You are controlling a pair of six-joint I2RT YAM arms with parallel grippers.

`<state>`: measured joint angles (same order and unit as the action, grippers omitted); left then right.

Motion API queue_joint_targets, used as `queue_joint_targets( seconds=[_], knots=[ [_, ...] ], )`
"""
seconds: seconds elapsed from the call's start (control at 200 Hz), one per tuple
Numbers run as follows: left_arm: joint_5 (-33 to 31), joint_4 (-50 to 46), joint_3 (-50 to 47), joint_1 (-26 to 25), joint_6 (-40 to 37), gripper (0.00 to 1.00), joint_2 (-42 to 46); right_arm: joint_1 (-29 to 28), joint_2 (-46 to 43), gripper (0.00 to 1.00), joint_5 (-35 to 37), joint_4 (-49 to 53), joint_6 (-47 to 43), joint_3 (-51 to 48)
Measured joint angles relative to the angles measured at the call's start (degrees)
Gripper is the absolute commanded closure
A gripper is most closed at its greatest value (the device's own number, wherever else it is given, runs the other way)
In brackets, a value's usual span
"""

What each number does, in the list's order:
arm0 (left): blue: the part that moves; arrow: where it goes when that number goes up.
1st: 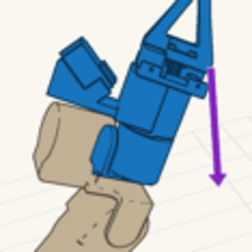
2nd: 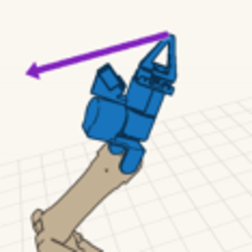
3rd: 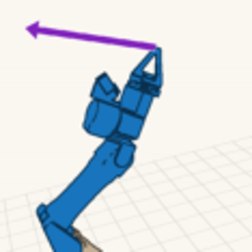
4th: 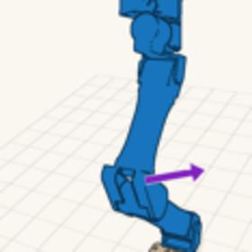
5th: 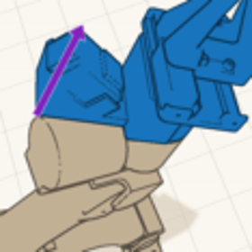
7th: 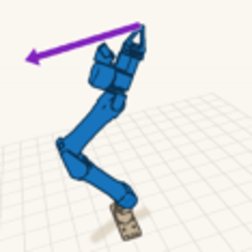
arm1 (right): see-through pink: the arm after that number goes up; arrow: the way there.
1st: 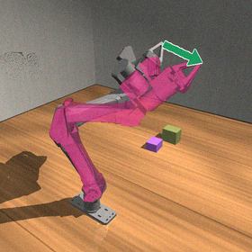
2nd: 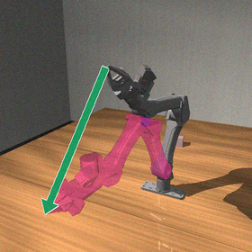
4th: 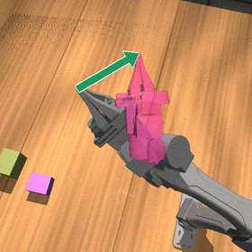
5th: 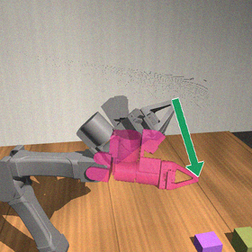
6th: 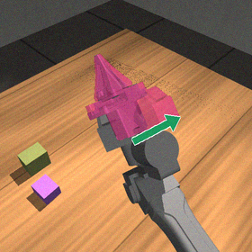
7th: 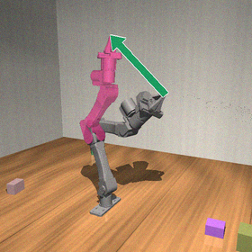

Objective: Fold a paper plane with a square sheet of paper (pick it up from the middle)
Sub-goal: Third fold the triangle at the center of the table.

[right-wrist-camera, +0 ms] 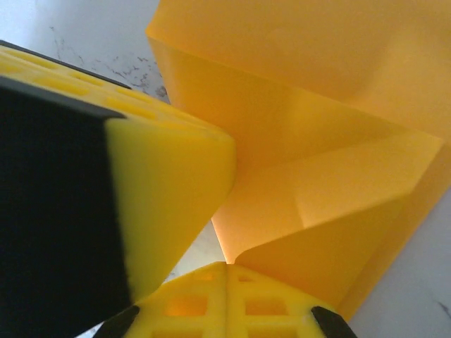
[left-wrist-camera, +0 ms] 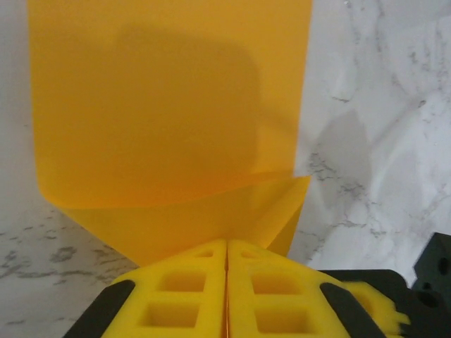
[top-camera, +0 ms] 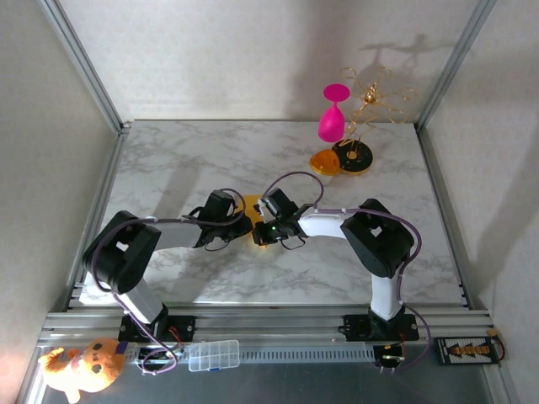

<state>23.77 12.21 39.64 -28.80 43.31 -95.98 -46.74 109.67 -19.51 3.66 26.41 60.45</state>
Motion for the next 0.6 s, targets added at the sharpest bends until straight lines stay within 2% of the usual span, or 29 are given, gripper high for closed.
queue_joint_targets(
  seconds=[0.366,0.601],
  knots=[
    [-2.64,-3.06,2.25,0.02,-2.05,0.93,-1.95,0.11,-0.04,1.0,-0.22,-1.16,-0.02,-0.81],
    [-1.33,-6.6,4.96,0.83,-5.49,0.92,-3.19,0.28,-0.68,1.0,-0.48,-4.02,-0.04,-2.95]
  ],
)
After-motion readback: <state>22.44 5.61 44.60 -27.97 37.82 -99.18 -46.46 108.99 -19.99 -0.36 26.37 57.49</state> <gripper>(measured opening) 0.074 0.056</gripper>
